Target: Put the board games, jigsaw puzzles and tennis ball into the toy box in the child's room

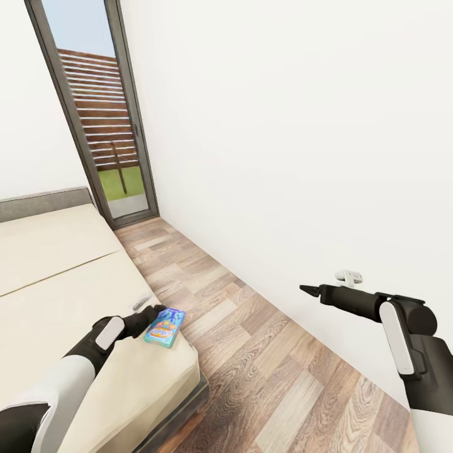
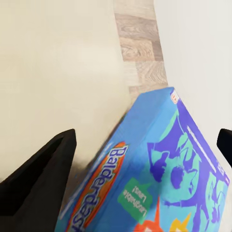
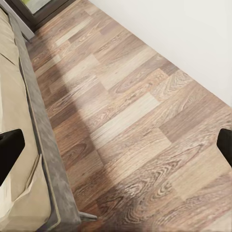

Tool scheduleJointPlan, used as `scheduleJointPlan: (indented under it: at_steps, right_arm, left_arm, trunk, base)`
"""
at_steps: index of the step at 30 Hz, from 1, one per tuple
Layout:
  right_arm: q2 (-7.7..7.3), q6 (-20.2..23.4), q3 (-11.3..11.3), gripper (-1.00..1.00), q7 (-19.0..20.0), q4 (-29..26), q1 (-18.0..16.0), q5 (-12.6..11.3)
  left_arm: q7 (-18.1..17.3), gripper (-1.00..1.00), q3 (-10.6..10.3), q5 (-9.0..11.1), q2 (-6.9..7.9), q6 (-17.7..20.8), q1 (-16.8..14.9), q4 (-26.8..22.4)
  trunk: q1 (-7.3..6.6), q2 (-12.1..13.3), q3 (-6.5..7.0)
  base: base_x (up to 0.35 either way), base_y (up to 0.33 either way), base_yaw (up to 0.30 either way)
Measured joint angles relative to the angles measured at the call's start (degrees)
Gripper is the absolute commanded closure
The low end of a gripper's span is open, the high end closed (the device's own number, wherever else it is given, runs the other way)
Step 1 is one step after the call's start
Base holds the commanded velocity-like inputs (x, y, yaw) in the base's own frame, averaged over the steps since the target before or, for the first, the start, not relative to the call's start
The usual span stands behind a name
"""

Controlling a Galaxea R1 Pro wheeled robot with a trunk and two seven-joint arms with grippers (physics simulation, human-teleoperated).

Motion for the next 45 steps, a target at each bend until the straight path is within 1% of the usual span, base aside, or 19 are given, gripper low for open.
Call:
scheduleJointPlan:
  at_steps: [1, 4, 5, 7, 8, 11, 17, 18, 23, 25, 28, 30, 34, 36, 39, 41, 42, 44, 45]
  right_arm:
    - [0.00, 0.00, 0.00, -1.00, 0.00, 0.00, 0.01, -0.02]
    - [0.01, 0.00, -0.07, -1.00, 0.07, 0.05, 0.78, -0.08]
    - [0.01, 0.00, -0.07, -1.00, 0.07, 0.05, 0.78, -0.09]
    - [0.04, 0.00, -0.09, -1.00, 0.11, 0.06, 1.09, -0.12]
    - [0.04, 0.00, -0.09, -1.00, 0.11, 0.06, 1.09, -0.12]
    - [0.07, 0.01, -0.11, -1.00, 0.16, 0.08, 1.39, -0.16]
    - [-0.03, 0.01, 0.03, -1.00, 0.42, 0.26, 1.62, -0.25]
    - [-0.03, 0.01, 0.03, -1.00, 0.42, 0.26, 1.62, -0.25]
    - [0.07, 0.01, 0.18, -1.00, 2.23, 0.47, 1.66, -0.42]
    - [0.13, 0.01, 0.25, -1.00, 4.12, 0.55, 1.67, -0.48]
    - [0.19, 0.01, 0.28, -1.00, 5.12, 0.60, 1.67, -0.40]
    - [0.32, 0.00, 0.55, -1.00, 6.58, 0.99, 1.63, -0.30]
    - [0.50, 0.00, 1.41, -1.00, 7.53, 2.29, 1.52, -0.21]
    - [0.85, -0.01, 2.77, -1.00, 8.14, 5.40, 1.06, -0.14]
    - [1.07, 0.00, 3.49, -1.00, 8.40, 7.79, 0.55, -0.21]
    - [1.64, -0.01, 4.57, -1.00, 8.84, 13.64, -1.81, -0.25]
    - [1.64, 0.00, 4.59, -1.00, 8.85, 13.75, -1.86, -0.28]
    - [2.19, -0.02, 5.30, -1.00, 9.21, 21.33, -5.53, -0.30]
    - [2.19, 0.00, 5.31, -1.00, 9.21, 21.47, -5.60, -0.34]
  left_arm:
    - [0.00, -1.00, 0.00, 0.00, 0.02, 0.00, 0.01, 0.00]
    - [-0.04, -1.00, 1.23, 0.81, 1.82, -0.01, 0.57, 0.01]
    - [-0.04, -1.00, 1.24, 0.83, 1.84, -0.01, 0.58, 0.02]
    - [-0.20, -1.00, 2.84, 1.45, 2.70, -0.02, 1.04, 0.02]
    - [-0.20, -1.00, 2.86, 1.47, 2.71, -0.01, 1.05, 0.02]
    - [-0.59, -1.00, 5.64, 2.03, 3.61, -0.01, 1.78, -0.01]
    - [-2.55, -1.00, 9.10, 2.56, 5.66, 0.09, 2.56, -0.08]
    - [-2.58, -1.00, 9.12, 2.60, 5.67, 0.10, 2.56, -0.08]
    - [-6.41, -1.00, 10.20, 2.86, 6.71, 0.42, 3.10, -0.18]
    - [-9.63, -1.00, 10.65, 2.91, 7.28, 0.73, 3.56, -0.21]
    - [-11.20, -1.00, 10.87, 3.02, 7.55, 1.09, 3.72, -0.23]
    - [-13.62, -1.00, 11.52, 2.97, 8.04, 2.36, 3.95, -0.48]
    - [-15.43, -1.00, 12.73, 3.60, 8.47, 5.03, 4.17, -1.99]
    - [-16.48, -1.00, 13.76, 4.08, 8.72, 8.80, 4.83, -5.47]
    - [-16.77, -1.00, 14.17, 4.18, 8.81, 10.94, 5.61, -8.11]
    - [-16.89, -1.00, 14.87, 4.41, 8.73, 14.64, 7.94, -14.77]
    - [-16.89, -1.00, 14.89, 4.36, 8.73, 14.70, 8.00, -14.90]
    - [-15.87, -1.00, 15.36, 4.74, 8.54, 17.30, 10.64, -22.79]
    - [-15.84, -1.00, 15.36, 4.66, 8.54, 17.32, 10.69, -22.92]
  trunk:
    - [0.00, 0.00, 0.00]
    - [0.00, 0.00, 0.00]
    - [0.00, 0.00, 0.00]
    - [0.00, 0.00, 0.00]
    - [0.00, 0.00, 0.00]
    - [0.00, 0.00, 0.00]
    - [0.00, 0.00, 0.00]
    - [0.00, 0.00, 0.00]
    - [0.00, 0.00, 0.00]
    - [0.00, 0.00, 0.00]
    - [0.00, 0.00, 0.00]
    - [0.00, 0.00, 0.00]
    - [0.00, 0.00, 0.00]
    - [0.00, 0.00, 0.00]
    - [0.00, 0.00, 0.00]
    - [0.00, 0.00, 0.00]
    - [0.00, 0.00, 0.00]
    - [0.00, 0.00, 0.00]
    - [0.00, 0.00, 0.00]
  base:
    - [0.000, 0.000, 0.000]
    - [0.000, 0.000, 0.000]
    - [0.000, 0.000, 0.000]
    - [0.000, 0.000, 0.000]
    - [0.000, 0.000, 0.000]
    - [0.000, 0.000, 0.000]
    - [0.000, 0.000, 0.000]
    - [0.000, 0.000, 0.000]
    - [0.000, 0.000, 0.000]
    - [0.000, 0.000, 0.000]
    - [0.000, 0.000, 0.000]
    - [0.000, 0.000, 0.000]
    - [0.000, 0.000, 0.000]
    - [0.000, 0.000, 0.000]
    - [0.000, 0.000, 0.000]
    - [0.000, 0.000, 0.000]
    - [0.000, 0.000, 0.000]
    - [0.000, 0.000, 0.000]
    - [0.000, 0.000, 0.000]
